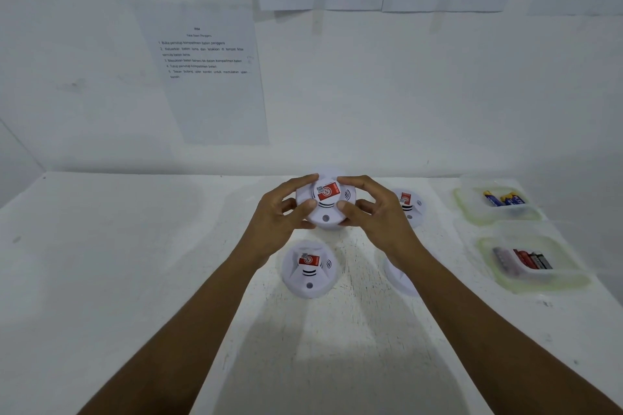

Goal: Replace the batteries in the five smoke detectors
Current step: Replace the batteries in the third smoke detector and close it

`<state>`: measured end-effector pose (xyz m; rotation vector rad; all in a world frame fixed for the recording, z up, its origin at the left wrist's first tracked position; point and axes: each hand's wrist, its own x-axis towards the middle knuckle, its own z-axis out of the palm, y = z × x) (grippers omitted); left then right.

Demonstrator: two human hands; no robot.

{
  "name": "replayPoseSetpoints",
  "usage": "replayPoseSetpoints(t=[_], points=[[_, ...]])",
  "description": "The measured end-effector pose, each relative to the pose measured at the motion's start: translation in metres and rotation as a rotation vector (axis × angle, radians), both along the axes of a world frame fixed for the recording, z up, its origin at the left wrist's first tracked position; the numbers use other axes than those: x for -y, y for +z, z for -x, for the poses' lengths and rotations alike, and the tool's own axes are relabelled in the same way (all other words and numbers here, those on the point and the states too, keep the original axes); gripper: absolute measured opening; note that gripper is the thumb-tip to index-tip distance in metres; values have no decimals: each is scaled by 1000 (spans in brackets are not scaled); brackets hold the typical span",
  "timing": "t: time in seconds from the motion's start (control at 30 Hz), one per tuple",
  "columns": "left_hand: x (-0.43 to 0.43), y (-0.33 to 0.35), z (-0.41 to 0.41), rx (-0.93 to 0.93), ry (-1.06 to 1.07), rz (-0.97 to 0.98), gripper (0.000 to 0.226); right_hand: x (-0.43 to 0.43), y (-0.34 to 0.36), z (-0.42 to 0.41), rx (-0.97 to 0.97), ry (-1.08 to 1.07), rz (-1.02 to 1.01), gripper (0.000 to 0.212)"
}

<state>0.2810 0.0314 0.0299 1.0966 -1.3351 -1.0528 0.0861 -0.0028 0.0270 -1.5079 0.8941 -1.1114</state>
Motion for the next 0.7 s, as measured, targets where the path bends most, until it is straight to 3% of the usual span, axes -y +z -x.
replayPoseSetpoints(t=[0.7], points=[[7, -4, -12, -5, 6, 17, 36, 9, -3, -13, -6, -14, 21, 32]])
